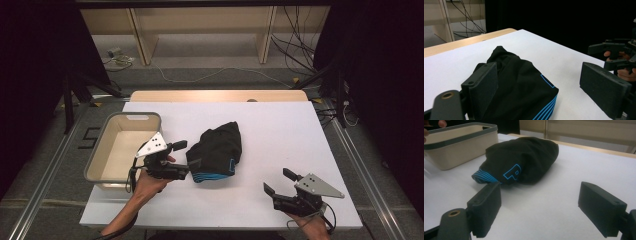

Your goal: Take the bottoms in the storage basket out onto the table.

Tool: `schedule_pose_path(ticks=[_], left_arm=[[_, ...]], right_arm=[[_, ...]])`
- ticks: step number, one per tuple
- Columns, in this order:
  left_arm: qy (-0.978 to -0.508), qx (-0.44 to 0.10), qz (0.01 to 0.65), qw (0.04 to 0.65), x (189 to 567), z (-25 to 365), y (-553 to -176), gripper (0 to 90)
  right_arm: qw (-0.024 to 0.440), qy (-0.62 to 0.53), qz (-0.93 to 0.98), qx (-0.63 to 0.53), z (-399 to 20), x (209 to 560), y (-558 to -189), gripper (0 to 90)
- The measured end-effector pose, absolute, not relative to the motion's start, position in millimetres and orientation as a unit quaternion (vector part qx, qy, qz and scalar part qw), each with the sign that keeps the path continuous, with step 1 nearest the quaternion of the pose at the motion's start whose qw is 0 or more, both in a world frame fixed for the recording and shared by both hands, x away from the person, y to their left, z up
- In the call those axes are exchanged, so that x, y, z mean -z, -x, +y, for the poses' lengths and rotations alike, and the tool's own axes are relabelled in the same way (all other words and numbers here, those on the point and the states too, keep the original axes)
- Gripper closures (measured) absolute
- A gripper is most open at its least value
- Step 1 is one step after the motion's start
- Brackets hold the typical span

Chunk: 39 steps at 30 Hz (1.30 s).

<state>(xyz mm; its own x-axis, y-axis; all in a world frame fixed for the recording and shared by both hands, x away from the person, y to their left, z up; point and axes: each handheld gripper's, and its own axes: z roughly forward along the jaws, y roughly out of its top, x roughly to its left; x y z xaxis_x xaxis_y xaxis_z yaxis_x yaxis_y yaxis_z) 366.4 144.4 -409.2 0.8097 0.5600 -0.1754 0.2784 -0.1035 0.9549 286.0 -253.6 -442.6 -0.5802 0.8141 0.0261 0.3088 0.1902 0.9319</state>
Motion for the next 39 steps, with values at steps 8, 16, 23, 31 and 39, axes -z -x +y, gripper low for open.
schedule_pose_path(ticks=[8,16,23,31,39], left_arm=[[-0.734,-0.123,0.278,0.607,410,148,-359,14.9],[-0.733,-0.126,0.275,0.609,411,153,-352,14.8],[-0.736,-0.129,0.271,0.607,413,156,-346,14.8],[-0.736,-0.137,0.267,0.607,415,158,-340,14.8],[-0.735,-0.140,0.268,0.607,419,162,-335,14.8]], right_arm=[[0.250,-0.384,0.730,-0.508,-253,443,-286,19.6],[0.250,-0.384,0.729,-0.509,-254,443,-285,19.5],[0.251,-0.384,0.727,-0.512,-254,442,-284,19.5],[0.249,-0.385,0.726,-0.512,-255,443,-285,19.4],[0.249,-0.384,0.726,-0.513,-254,443,-285,19.4]])
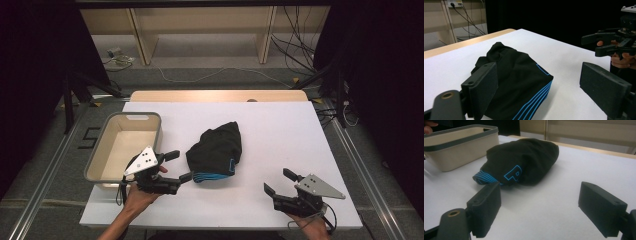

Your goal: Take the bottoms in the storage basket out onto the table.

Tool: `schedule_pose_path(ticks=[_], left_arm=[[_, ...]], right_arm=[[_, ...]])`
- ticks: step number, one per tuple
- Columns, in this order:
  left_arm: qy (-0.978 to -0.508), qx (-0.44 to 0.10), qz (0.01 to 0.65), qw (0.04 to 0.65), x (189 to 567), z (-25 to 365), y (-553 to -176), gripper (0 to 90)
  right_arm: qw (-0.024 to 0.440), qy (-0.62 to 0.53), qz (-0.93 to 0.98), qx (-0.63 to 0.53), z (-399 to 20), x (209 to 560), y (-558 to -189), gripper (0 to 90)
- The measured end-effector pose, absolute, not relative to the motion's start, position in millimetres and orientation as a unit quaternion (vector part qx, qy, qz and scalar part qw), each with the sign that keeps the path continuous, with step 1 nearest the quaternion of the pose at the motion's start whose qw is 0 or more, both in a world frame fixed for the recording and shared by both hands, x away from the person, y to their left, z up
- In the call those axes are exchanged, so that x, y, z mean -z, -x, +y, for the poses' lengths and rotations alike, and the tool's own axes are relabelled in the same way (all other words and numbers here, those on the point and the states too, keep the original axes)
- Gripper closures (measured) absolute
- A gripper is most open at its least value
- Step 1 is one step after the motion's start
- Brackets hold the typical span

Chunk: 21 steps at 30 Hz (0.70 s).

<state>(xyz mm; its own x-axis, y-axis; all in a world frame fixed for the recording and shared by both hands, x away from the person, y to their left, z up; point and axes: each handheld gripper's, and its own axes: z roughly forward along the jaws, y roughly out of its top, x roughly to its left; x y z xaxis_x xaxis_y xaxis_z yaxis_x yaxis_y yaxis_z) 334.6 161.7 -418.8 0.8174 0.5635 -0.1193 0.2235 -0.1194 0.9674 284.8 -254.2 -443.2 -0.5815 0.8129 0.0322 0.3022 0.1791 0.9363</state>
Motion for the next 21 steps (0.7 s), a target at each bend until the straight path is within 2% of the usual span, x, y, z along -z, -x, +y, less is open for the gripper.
schedule_pose_path(ticks=[21], left_arm=[[-0.737,-0.153,0.269,0.601,429,178,-318,14.7]], right_arm=[[0.247,-0.388,0.723,-0.516,-255,444,-285,19.3]])
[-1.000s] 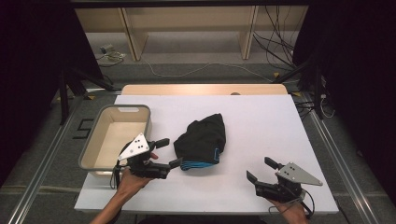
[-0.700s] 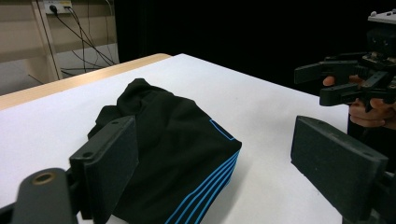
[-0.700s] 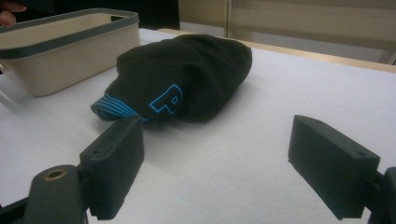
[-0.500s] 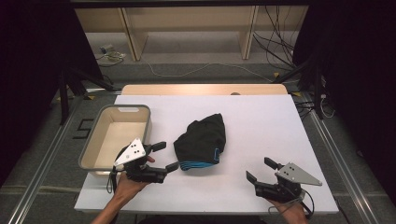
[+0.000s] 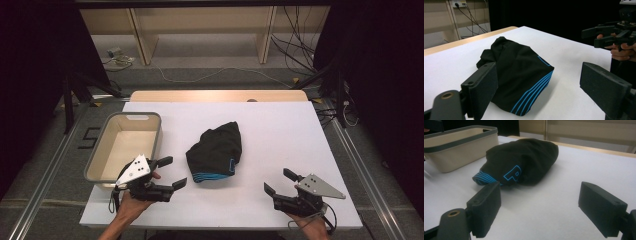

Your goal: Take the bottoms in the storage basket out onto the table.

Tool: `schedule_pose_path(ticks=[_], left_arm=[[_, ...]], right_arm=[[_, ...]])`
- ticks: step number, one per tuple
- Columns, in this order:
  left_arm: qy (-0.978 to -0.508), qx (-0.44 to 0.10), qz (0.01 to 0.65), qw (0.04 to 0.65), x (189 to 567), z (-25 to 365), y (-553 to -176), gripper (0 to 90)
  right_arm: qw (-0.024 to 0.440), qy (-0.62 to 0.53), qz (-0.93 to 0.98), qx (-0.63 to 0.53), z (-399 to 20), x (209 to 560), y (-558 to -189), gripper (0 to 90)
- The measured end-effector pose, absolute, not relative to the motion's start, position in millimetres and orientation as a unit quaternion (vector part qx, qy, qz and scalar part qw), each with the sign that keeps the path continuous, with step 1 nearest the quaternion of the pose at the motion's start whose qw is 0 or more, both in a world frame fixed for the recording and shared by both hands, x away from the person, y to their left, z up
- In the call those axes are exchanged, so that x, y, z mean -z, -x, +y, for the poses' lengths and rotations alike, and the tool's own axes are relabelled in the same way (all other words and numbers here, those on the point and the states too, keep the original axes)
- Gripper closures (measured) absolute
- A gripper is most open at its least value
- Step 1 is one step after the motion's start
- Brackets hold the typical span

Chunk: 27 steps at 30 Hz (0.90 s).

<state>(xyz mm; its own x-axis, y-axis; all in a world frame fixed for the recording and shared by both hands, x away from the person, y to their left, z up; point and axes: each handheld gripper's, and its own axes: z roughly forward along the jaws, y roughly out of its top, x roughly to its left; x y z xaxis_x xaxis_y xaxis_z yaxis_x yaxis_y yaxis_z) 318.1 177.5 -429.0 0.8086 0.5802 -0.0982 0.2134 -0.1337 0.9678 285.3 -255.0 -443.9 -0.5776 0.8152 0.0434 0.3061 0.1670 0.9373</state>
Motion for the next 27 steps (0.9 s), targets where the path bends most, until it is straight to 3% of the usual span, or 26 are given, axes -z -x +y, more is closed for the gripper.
schedule_pose_path(ticks=[27], left_arm=[[-0.725,-0.169,0.281,0.606,436,188,-310,13.8]], right_arm=[[0.250,-0.390,0.717,-0.520,-256,445,-286,18.8]])
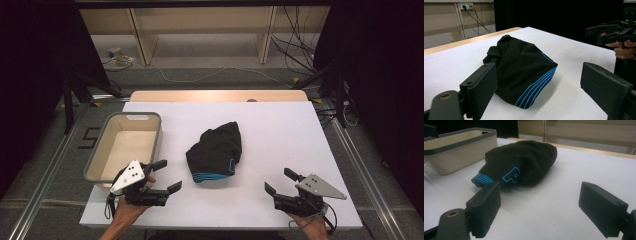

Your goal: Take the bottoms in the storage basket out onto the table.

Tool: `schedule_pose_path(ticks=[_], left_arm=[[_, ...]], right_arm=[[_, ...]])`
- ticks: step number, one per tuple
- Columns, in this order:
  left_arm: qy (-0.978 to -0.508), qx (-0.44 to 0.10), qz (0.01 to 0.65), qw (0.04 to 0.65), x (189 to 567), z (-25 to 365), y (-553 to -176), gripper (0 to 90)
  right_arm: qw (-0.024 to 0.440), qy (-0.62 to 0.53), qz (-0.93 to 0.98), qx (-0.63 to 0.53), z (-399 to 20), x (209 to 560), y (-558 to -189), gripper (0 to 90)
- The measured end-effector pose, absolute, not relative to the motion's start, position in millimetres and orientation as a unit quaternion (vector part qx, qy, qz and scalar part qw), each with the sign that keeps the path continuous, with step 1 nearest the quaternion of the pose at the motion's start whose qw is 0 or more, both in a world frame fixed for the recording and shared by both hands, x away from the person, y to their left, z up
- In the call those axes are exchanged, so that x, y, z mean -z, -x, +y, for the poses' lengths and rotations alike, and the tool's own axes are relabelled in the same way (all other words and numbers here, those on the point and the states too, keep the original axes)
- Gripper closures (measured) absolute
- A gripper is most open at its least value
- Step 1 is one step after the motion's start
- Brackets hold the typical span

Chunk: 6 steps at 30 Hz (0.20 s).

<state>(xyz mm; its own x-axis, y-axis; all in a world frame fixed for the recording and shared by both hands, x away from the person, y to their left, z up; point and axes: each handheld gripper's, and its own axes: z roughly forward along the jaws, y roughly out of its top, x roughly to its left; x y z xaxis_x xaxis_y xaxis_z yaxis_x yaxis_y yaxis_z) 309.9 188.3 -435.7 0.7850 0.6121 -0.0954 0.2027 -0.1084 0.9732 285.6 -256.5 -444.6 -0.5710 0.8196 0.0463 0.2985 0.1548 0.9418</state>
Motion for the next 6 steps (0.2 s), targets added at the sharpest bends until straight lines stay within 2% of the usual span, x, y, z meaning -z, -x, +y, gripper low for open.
schedule_pose_path(ticks=[6], left_arm=[[-0.726,-0.167,0.282,0.605,436.0,187.9,-310.6,13.5]], right_arm=[[0.250,-0.391,0.717,-0.521,-257.1,444.4,-285.6,18.8]])
